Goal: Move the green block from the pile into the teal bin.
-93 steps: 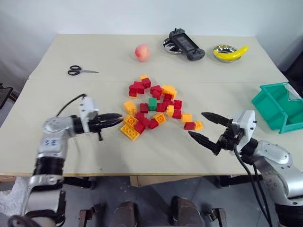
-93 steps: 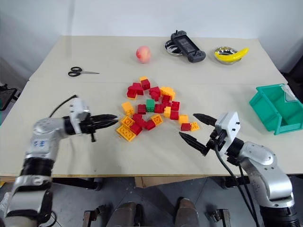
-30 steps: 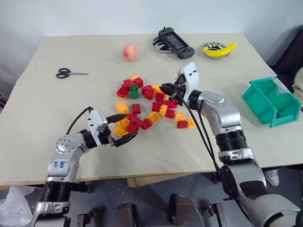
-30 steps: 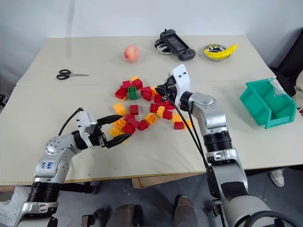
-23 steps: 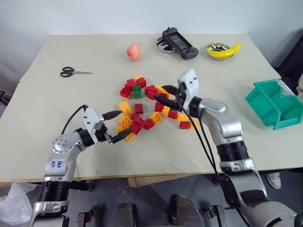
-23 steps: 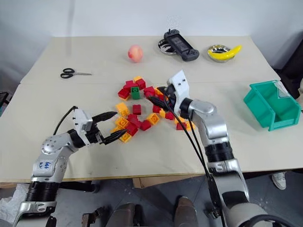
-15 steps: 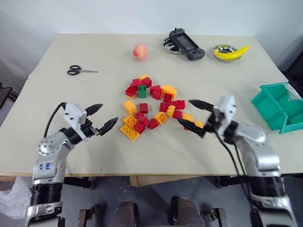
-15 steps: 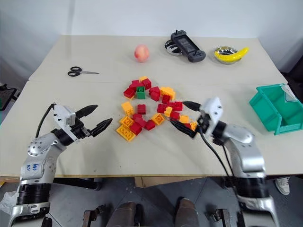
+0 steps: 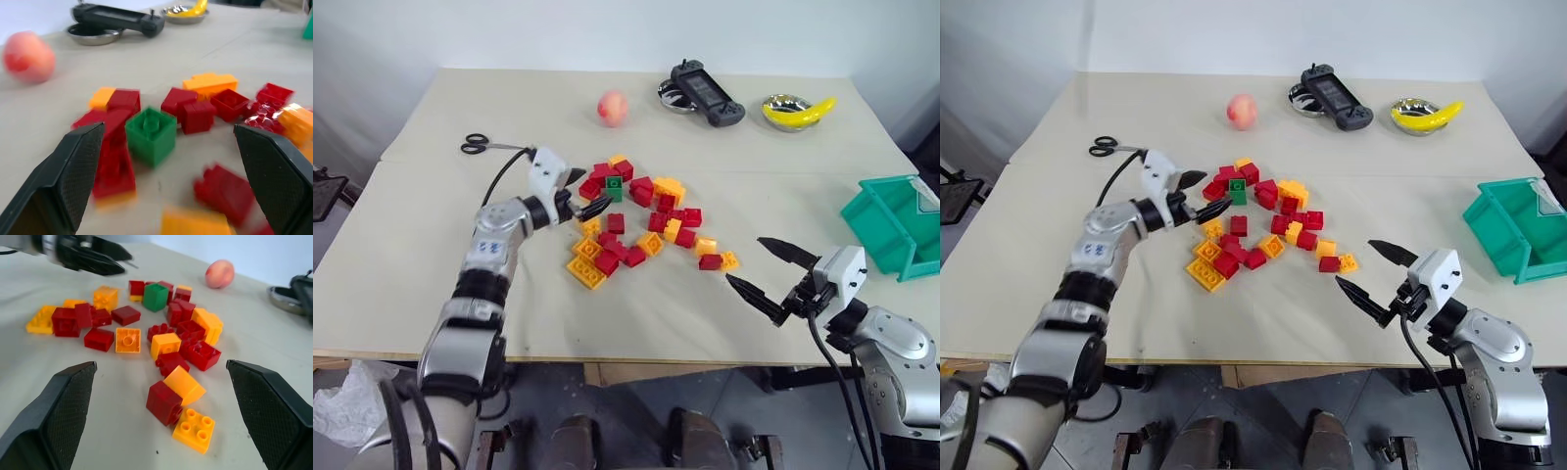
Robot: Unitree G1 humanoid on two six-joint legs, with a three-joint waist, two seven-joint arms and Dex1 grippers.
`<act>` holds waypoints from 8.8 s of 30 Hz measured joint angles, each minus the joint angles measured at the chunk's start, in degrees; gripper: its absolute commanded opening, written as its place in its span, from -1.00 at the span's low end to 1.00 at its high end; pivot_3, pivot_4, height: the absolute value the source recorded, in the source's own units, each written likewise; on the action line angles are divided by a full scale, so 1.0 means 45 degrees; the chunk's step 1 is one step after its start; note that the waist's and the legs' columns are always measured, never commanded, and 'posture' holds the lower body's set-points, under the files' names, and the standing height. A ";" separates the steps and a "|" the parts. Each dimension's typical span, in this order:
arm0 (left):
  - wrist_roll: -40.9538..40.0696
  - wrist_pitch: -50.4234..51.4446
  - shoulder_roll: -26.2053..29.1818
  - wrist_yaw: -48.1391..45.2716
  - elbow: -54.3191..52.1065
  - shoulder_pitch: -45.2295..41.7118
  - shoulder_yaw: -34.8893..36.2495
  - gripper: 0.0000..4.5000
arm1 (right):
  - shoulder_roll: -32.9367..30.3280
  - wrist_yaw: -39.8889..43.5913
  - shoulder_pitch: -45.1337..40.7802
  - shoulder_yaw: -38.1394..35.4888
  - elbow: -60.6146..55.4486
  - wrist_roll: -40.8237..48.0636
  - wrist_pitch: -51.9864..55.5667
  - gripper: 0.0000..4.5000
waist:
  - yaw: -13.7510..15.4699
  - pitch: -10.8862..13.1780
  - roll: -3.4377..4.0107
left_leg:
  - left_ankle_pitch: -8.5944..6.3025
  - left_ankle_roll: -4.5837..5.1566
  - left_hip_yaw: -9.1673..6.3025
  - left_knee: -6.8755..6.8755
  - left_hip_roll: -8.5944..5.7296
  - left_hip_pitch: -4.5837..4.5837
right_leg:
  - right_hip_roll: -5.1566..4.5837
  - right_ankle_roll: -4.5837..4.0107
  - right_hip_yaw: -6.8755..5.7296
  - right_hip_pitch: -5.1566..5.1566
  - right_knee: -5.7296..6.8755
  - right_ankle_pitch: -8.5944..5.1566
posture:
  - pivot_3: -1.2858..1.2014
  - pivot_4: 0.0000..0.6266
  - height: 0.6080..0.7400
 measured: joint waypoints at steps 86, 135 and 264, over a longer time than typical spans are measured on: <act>0.1314 -0.0649 -0.2719 -0.2971 0.3192 -0.4309 0.1376 -0.34 | 0.1299 -0.3997 0.4624 -0.0898 -0.3919 -0.0079 -0.0309 1.00 | 0.0415 -0.0016 -0.0012 | -0.0029 0.0042 -0.0012 0.0048 -0.0015 -0.0027 | -0.0010 0.0006 -0.0018 0.0018 -0.0006 0.0003 | 0.03 -0.52 1.00; -0.1826 0.0868 0.1403 -0.4542 -0.7962 0.5668 0.2165 0.99 | -0.0306 -0.4806 -0.6336 0.2508 0.5168 -0.1212 0.4725 1.00 | -0.0248 -0.0043 0.0049 | -0.0028 0.0057 -0.0096 0.0148 -0.0036 -0.0151 | -0.0041 0.0026 -0.0056 -0.0050 0.0037 0.0024 | 0.03 -0.52 1.00; -0.4877 0.5532 0.1302 -0.1585 -1.6310 0.9439 0.0186 1.00 | 0.0492 -1.2449 -1.0289 -0.2230 1.4798 -0.3051 0.1131 0.83 | -0.0424 -0.0051 0.0138 | -0.0016 0.0040 -0.0067 0.0135 -0.0011 -0.0122 | -0.0021 0.0024 -0.0024 -0.0030 0.0019 0.0030 | 0.03 -0.52 1.00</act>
